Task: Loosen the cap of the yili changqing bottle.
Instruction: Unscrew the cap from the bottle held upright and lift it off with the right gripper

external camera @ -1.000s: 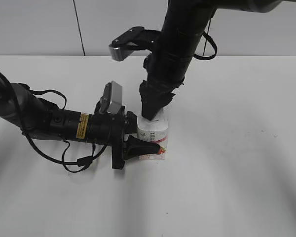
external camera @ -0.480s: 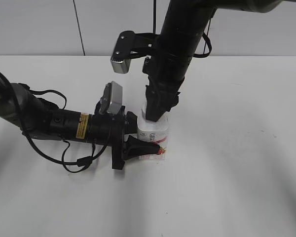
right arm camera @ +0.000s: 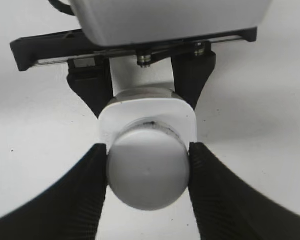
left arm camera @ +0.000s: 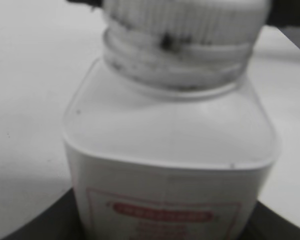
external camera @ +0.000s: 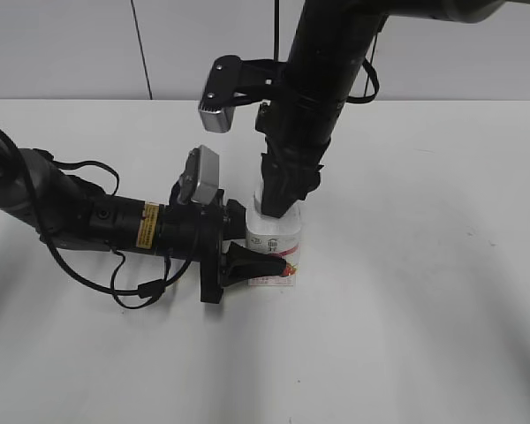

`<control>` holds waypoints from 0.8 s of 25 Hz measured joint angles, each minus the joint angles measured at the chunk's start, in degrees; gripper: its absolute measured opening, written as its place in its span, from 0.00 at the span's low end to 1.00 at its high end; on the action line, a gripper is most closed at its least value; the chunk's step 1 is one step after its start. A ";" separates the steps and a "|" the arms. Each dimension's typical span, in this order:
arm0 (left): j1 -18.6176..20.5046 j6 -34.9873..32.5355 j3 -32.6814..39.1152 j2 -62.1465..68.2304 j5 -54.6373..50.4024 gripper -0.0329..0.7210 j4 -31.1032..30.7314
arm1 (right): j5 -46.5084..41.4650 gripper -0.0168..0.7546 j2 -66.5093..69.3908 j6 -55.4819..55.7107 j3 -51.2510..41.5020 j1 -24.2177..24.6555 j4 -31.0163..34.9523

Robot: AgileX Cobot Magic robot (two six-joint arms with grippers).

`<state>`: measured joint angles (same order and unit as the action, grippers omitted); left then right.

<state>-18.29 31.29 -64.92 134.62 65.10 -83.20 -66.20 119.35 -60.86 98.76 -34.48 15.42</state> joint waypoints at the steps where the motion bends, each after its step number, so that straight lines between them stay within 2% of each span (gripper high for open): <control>1: 0.00 0.06 0.00 0.00 0.00 0.55 0.00 | 0.00 0.55 0.00 0.00 0.00 0.00 0.00; 8: 0.00 1.26 0.00 0.00 0.00 0.55 0.11 | -0.81 0.72 0.00 0.27 0.00 0.00 0.37; 12: 0.00 1.37 0.00 0.00 0.00 0.55 0.11 | -0.89 0.75 -0.23 3.56 0.13 0.00 0.57; 16: 0.00 1.44 0.00 0.00 0.00 0.55 0.11 | -0.52 0.75 -1.91 12.92 1.39 0.00 0.38; 20: 0.00 1.51 0.00 0.00 0.00 0.55 0.11 | 0.13 0.75 -2.88 28.23 2.09 0.00 -0.58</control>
<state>-18.29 32.80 -64.92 134.62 65.10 -83.09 -66.06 116.47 -32.63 100.85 -34.48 14.83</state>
